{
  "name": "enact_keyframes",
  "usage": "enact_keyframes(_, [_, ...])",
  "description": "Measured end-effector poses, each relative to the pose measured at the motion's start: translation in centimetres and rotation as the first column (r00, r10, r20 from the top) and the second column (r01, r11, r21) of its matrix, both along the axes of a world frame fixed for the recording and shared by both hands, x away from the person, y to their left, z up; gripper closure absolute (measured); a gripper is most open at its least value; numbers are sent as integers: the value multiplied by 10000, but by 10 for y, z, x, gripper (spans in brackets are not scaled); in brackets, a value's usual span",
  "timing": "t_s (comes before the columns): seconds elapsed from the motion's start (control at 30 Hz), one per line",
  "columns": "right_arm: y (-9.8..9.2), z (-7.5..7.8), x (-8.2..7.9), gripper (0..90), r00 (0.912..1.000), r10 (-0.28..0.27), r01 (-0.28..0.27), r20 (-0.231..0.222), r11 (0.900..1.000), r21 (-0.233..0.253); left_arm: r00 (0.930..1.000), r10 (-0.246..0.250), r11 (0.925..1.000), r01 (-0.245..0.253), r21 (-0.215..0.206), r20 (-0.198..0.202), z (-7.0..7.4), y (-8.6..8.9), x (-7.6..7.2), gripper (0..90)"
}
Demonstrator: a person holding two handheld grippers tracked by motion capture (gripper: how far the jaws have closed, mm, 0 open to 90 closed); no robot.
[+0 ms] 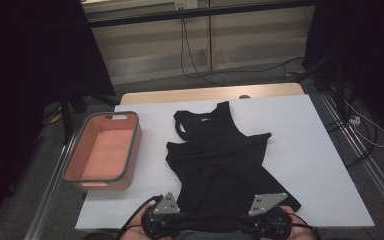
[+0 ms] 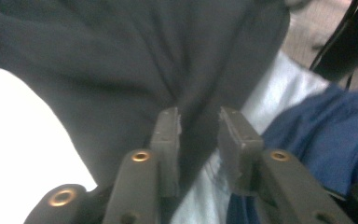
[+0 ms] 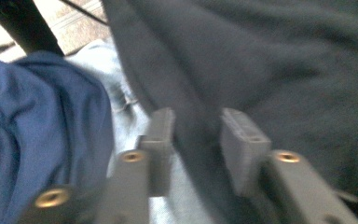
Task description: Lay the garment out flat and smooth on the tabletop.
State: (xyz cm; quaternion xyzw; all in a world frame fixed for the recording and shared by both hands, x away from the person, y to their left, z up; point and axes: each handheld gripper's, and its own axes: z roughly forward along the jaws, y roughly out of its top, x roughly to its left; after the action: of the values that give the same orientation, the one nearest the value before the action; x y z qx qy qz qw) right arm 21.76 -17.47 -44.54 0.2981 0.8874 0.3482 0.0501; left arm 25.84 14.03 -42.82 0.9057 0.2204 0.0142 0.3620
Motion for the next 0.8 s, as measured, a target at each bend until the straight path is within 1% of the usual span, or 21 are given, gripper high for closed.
enact_keyframes(0.03, [-2, 2, 3, 581, 10000, -29, 29, -12, 9998, 188, 9998, 154, 9999, -153, -41, 118, 3, 2, 4, 655])
enact_keyframes(0.07, [-3, 3, 6, 551, 9999, -124, 121, 91, 9994, 338, 9990, 345, 9993, -341, -160, 270, 4, 4, 9, 658])
enact_keyframes(0.1, [-5, 6, 9, 532, 9997, -208, 201, 149, 9987, 460, 9988, 422, 9988, -416, -267, 235, 6, 6, 14, 666])
enact_keyframes(0.13, [-6, 7, 11, 524, 9996, -245, 236, 151, 9980, 584, 9977, 634, 9969, -623, -491, 228, 8, 8, 20, 665])
enact_keyframes(0.17, [-8, 10, 15, 522, 9990, -379, 361, 236, 9967, 721, 9955, 810, 9962, -793, -357, 490, 9, 8, 25, 677])
enact_keyframes(0.2, [-9, 12, 18, 522, 9979, -539, 514, 369, 9965, 663, 9936, 885, 9960, -876, -148, 704, 9, 7, 31, 682])
enact_keyframes(0.27, [-10, 14, 26, 530, 9957, -763, 739, 529, 9962, 455, 9911, 1107, 9938, -1112, 20, 734, 4, 4, 41, 664])
enact_keyframes(0.3, [-11, 13, 32, 534, 9942, -918, 903, 566, 9955, 281, 9889, 982, 9935, -1038, 458, 1112, 1, -1, 43, 638])
enact_keyframes(0.33, [-10, 11, 37, 534, 9924, -1033, 1039, 666, 9946, -44, 9859, 787, 9930, -906, 763, 1476, -2, -6, 44, 620])
enact_keyframes(0.37, [-10, 8, 42, 534, 9924, -996, 1013, 717, 9946, -213, 9894, 702, 9937, -804, 777, 1269, -5, -9, 46, 591])
enact_keyframes(0.4, [-9, 5, 46, 526, 9924, -1031, 1053, 678, 9940, -296, 9906, 689, 9934, -790, 833, 1183, -8, -12, 48, 577])
enact_keyframes(0.43, [-8, 2, 49, 505, 9920, -1080, 1109, 659, 9929, -424, 9880, 759, 9905, -902, 1035, 1347, -12, -15, 49, 577])
enact_keyframes(0.47, [-8, -1, 52, 503, 9925, -1044, 1078, 639, 9928, -522, 9871, 640, 9871, -843, 1361, 1470, -17, -17, 49, 579])
enact_keyframes(0.5, [-7, -4, 54, 500, 9930, -994, 1034, 646, 9927, -619, 9894, 641, 9905, -791, 1129, 1304, -19, -16, 49, 594])
enact_keyframes(0.53, [-6, -6, 54, 490, 9929, -979, 1027, 682, 9923, -695, 9926, 552, 9933, -656, 954, 1080, -20, -14, 48, 685])
enact_keyframes(0.57, [-6, -7, 54, 494, 9922, -984, 1038, 766, 9922, -691, 9944, 370, 9938, -469, 1004, 986, -19, -13, 46, 807])
enact_keyframes(0.6, [-6, -7, 53, 498, 9921, -961, 1019, 803, 9922, -718, 9936, 494, 9925, -601, 1060, 1017, -19, -13, 43, 895])
enact_keyframes(0.63, [-6, -7, 53, 506, 9919, -1011, 1066, 771, 9918, -710, 9937, 528, 9905, -648, 1213, 991, -17, -12, 42, 900])
enact_keyframes(0.73, [-6, -7, 52, 573, 9925, -973, 1023, 734, 9925, -664, 9928, 891, 9866, -990, 1299, 798, -16, -6, 41, 900])
enact_keyframes(0.8, [-6, -7, 50, 658, 9935, -892, 932, 703, 9941, -556, 9893, 1226, 9819, -1324, 1353, 787, -15, 2, 42, 900])
